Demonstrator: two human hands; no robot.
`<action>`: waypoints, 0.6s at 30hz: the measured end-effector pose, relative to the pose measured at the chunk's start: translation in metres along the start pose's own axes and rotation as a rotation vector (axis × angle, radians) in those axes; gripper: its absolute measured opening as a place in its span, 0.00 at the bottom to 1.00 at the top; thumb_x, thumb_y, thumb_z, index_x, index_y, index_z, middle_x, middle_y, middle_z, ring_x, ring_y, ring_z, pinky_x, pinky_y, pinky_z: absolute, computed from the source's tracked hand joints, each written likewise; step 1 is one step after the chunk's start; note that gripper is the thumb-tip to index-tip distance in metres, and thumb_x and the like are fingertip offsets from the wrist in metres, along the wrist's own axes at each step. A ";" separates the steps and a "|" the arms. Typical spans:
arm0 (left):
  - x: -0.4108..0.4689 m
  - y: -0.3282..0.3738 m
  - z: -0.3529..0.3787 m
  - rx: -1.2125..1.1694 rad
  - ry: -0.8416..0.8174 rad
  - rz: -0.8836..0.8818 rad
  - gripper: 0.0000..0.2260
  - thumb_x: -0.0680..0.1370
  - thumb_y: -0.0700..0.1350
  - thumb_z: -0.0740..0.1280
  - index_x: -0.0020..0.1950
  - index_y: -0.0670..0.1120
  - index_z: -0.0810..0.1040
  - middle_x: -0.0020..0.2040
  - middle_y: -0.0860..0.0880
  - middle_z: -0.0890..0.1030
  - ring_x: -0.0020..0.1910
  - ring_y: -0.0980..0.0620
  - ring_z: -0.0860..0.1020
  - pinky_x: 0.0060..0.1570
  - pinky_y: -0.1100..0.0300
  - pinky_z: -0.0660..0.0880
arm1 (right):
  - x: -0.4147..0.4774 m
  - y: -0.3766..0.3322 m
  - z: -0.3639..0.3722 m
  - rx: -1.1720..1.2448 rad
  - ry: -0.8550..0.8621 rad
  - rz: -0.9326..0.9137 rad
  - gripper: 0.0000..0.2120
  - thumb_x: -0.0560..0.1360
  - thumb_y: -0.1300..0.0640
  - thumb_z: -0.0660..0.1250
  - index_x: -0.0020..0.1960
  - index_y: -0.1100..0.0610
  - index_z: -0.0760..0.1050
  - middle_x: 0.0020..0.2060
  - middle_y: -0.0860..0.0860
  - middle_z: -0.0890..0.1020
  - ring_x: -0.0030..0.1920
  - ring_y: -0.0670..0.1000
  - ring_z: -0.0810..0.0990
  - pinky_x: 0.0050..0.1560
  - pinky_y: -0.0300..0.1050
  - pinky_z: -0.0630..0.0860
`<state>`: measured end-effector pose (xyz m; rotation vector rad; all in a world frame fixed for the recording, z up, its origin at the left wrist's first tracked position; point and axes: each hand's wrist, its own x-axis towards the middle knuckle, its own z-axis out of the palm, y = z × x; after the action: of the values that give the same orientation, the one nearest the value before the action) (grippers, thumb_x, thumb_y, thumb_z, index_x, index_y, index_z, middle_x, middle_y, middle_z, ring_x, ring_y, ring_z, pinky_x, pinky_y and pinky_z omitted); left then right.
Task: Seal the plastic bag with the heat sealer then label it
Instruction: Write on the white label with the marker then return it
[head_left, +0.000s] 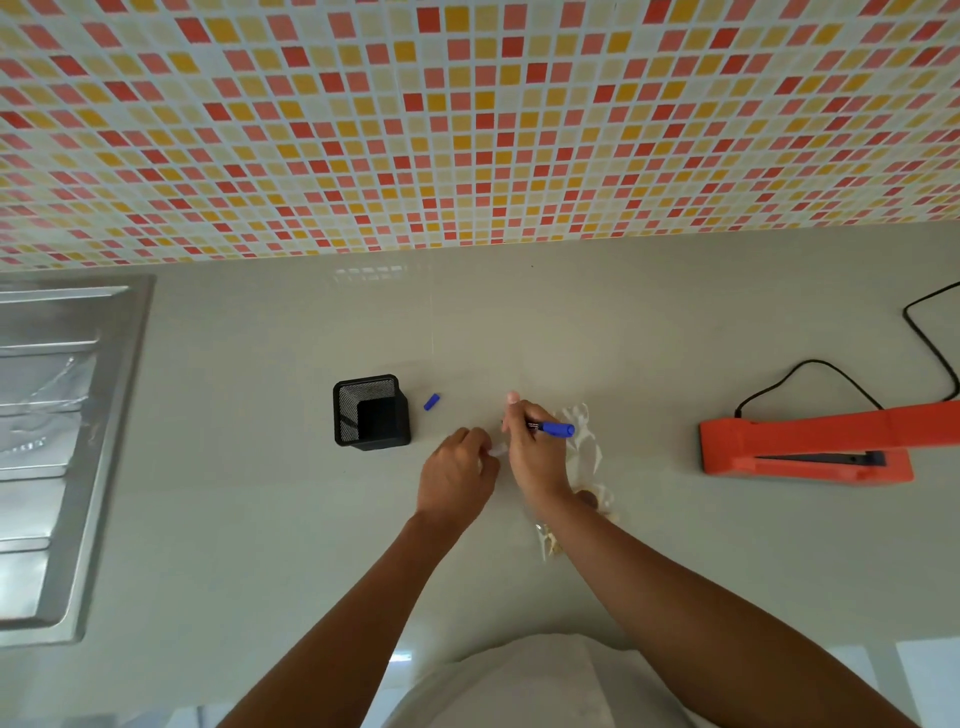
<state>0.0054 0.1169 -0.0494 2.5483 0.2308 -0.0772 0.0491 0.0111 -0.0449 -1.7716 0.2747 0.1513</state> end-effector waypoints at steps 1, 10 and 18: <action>-0.003 -0.001 0.001 -0.022 -0.019 -0.003 0.03 0.71 0.37 0.68 0.42 0.44 0.78 0.39 0.47 0.79 0.35 0.46 0.77 0.31 0.58 0.70 | -0.001 0.001 0.003 -0.005 0.031 0.014 0.22 0.82 0.46 0.61 0.34 0.58 0.74 0.29 0.51 0.77 0.34 0.46 0.76 0.42 0.44 0.74; -0.017 -0.009 0.012 -0.004 -0.020 -0.023 0.06 0.68 0.36 0.74 0.39 0.42 0.77 0.37 0.44 0.77 0.33 0.43 0.76 0.29 0.57 0.71 | -0.006 0.030 0.006 -0.289 0.041 -0.112 0.30 0.78 0.40 0.55 0.32 0.63 0.75 0.24 0.57 0.78 0.27 0.58 0.78 0.33 0.57 0.75; -0.018 -0.011 0.014 -0.039 -0.027 0.003 0.08 0.64 0.37 0.76 0.38 0.42 0.79 0.36 0.44 0.77 0.32 0.45 0.77 0.30 0.62 0.71 | -0.008 0.038 0.000 -0.377 -0.048 -0.145 0.27 0.77 0.42 0.58 0.27 0.61 0.67 0.21 0.57 0.72 0.24 0.58 0.71 0.29 0.55 0.72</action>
<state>-0.0141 0.1155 -0.0649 2.5074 0.2157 -0.1053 0.0316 0.0048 -0.0792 -2.1510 0.0840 0.1476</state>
